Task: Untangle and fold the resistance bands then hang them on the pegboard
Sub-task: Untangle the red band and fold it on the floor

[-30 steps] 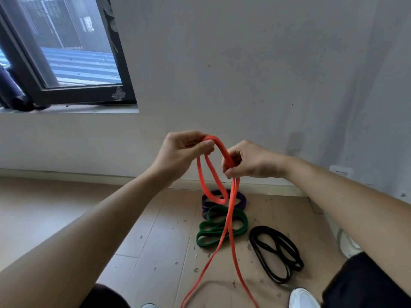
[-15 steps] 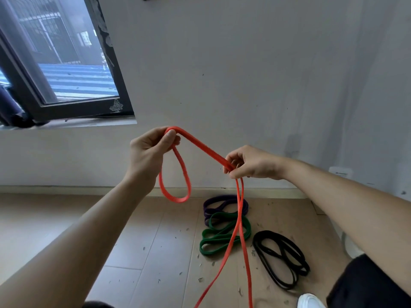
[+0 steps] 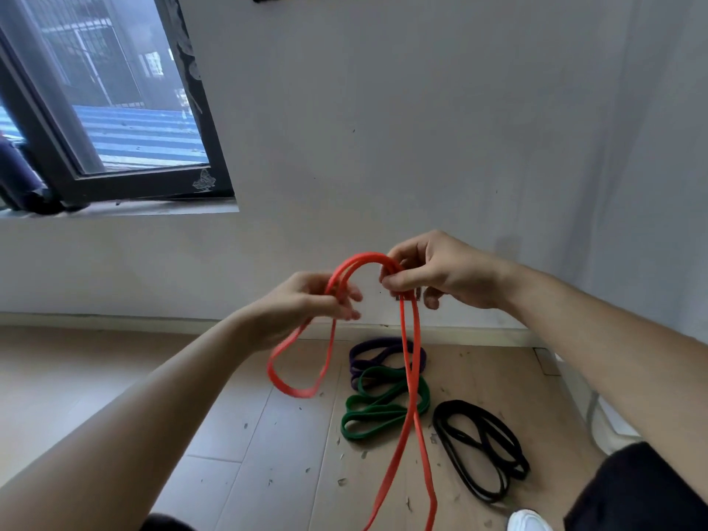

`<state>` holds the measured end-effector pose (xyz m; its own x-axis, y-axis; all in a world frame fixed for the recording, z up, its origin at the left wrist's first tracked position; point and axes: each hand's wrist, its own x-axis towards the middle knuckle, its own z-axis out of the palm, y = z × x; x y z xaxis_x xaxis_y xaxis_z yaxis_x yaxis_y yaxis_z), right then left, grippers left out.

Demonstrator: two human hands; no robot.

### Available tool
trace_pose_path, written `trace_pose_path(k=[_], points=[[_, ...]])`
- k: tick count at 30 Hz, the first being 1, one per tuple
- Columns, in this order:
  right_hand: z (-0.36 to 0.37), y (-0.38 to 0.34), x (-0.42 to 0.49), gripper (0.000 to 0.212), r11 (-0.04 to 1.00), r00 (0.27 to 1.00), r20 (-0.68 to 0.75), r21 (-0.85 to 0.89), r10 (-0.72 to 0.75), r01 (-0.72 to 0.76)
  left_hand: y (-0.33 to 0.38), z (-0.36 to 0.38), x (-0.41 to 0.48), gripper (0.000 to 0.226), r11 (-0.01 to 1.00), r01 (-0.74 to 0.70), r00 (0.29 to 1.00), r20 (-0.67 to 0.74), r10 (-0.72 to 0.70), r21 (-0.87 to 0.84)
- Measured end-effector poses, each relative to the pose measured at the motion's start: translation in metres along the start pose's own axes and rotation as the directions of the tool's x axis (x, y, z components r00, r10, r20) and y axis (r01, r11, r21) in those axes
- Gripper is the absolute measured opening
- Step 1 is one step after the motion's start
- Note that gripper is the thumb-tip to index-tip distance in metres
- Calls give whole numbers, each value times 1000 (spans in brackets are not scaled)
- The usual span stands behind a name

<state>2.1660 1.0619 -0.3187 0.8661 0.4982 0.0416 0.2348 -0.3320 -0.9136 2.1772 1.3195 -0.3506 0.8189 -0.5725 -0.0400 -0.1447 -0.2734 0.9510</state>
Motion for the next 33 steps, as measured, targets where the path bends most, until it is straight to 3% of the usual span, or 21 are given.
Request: trace_pose_path(k=[3,9,21,26,33], points=[[5,2,2,14,997,996,55,-26,69,-68,15,15,6,35,995,-35,999,-40,31,-96],[13,11,8,3,962,999,20,-271,46,-39,21,30,9,36,993,-102,975,-195,111,58],[11,9,8,20,956,998,61,-293,8,11,17,11,3,32,989,-127,950,-277,145,82],[4,-4,7,21,921,997,80,-386,-19,48,19,4,-2,35,982,-145,958,-230,171,124],[-9,-23,-5,33,876,978,198,-481,64,40,26,4,-7,36,971,-139,980,-113,163,197]])
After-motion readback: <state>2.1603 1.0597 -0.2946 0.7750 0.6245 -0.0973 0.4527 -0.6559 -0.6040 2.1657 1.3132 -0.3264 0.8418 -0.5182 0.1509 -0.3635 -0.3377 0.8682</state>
